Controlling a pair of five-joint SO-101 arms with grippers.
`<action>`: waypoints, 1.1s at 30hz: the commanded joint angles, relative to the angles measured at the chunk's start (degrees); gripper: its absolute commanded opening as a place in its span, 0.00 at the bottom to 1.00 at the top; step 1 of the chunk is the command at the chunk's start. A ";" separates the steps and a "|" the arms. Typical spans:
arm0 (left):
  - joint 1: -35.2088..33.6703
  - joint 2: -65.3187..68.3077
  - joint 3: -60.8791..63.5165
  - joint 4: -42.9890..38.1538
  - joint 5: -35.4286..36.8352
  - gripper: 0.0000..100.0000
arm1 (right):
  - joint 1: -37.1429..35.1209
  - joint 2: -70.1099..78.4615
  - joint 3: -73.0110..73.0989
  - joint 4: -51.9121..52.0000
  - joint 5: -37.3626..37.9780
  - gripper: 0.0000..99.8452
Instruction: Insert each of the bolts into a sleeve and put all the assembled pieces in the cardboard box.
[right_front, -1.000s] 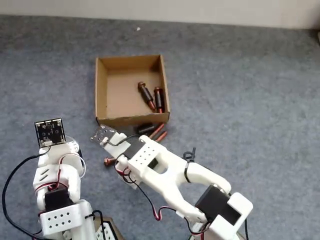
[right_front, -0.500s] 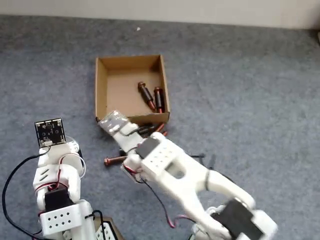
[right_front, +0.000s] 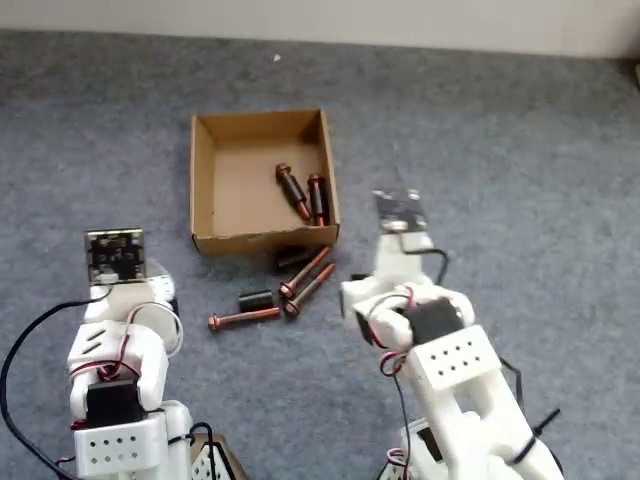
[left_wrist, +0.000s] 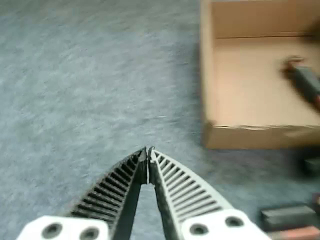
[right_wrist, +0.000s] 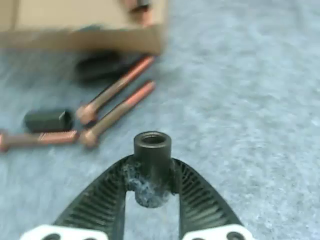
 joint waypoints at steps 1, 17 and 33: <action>11.12 0.31 -8.31 5.98 -0.35 0.04 | 4.18 -3.91 4.62 -7.60 -3.96 0.00; 20.44 23.87 -28.09 16.53 0.62 0.08 | 8.57 -4.35 12.00 -17.45 -4.75 0.00; 21.41 59.03 -38.73 27.43 18.99 0.01 | 8.57 -4.26 12.09 -17.45 -4.75 0.00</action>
